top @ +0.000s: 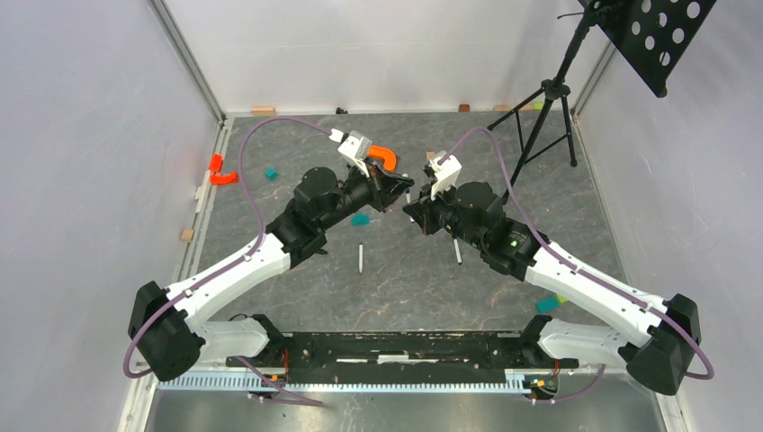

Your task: Insert the pens into the pen caps

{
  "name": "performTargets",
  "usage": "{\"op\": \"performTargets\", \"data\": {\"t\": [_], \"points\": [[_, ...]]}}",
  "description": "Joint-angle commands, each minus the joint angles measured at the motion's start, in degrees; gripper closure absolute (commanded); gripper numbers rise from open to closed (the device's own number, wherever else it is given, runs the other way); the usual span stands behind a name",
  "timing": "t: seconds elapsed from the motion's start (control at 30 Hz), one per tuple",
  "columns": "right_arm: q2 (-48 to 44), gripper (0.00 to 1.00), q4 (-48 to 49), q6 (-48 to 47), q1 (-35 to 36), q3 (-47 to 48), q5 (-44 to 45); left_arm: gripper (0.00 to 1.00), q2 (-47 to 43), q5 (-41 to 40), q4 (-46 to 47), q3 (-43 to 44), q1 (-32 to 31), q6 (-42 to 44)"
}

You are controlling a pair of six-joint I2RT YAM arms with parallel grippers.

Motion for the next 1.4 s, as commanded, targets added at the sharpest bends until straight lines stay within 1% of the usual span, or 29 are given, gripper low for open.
{"op": "performTargets", "data": {"t": [0.0,0.13,0.2,0.33,0.4,0.53,0.63,0.67,0.7,0.77,0.8,0.93,1.0,1.03,1.2,1.27,1.37], "points": [[-1.51,1.00,2.74,-1.07,0.39,3.61,1.55,0.98,0.70,2.70,-1.32,1.72,-0.35,2.29],[-3.34,1.00,1.70,-2.71,0.29,4.56,1.80,0.98,0.75,8.13,-0.81,2.18,-0.61,3.17],[-4.86,1.00,1.93,-3.18,0.23,4.60,0.28,0.98,0.82,11.47,0.56,1.80,-0.62,3.28],[-8.31,1.00,3.22,-3.73,0.07,4.25,-4.39,0.98,1.07,19.37,3.89,1.00,-0.66,3.36],[-9.55,1.00,3.36,-3.96,0.06,4.50,-7.90,0.98,1.29,21.89,4.46,1.04,-0.65,3.61],[-10.44,1.00,2.75,-4.15,0.03,4.86,-10.71,0.98,1.09,23.81,5.84,0.54,-0.66,3.56],[-11.04,1.00,2.15,-4.41,0.03,4.78,-10.58,0.97,0.36,22.68,5.67,0.20,-0.64,4.07],[-11.19,1.00,2.02,-4.40,0.03,4.69,-10.56,0.92,-0.02,22.20,5.58,0.09,-0.65,4.39],[-11.37,1.00,1.80,-4.50,0.02,4.68,-10.61,0.79,-0.42,21.05,5.43,-0.17,-0.58,4.77],[-11.57,1.00,1.48,-4.51,0.00,4.51,-10.52,0.56,-1.31,18.85,4.85,-0.54,-0.57,5.59],[-11.67,1.00,1.27,-4.48,0.02,4.43,-10.33,0.42,-1.69,17.76,4.26,-0.67,-0.49,6.10],[-12.11,1.00,0.16,-4.63,-0.02,3.84,-9.47,0.12,-4.29,13.88,3.02,-1.03,0.12,7.14],[-12.22,1.00,-0.63,-4.71,0.07,3.54,-8.03,0.02,-5.71,12.95,3.33,-1.62,0.44,7.43],[-12.16,1.00,-1.25,-4.78,0.03,3.54,-6.64,0.00,-6.32,12.59,3.52,-2.04,0.55,7.86],[-11.19,1.00,-4.22,-3.57,0.00,3.69,4.49,0.00,-8.46,12.63,3.54,-2.55,1.05,8.99],[-10.92,1.00,-4.37,-2.42,0.03,2.87,8.95,0.00,-9.46,11.11,3.08,-2.82,1.10,9.96],[-9.57,1.00,-5.61,-0.70,0.03,1.63,13.51,0.00,-10.89,3.68,2.56,-3.76,1.10,11.85]]}}
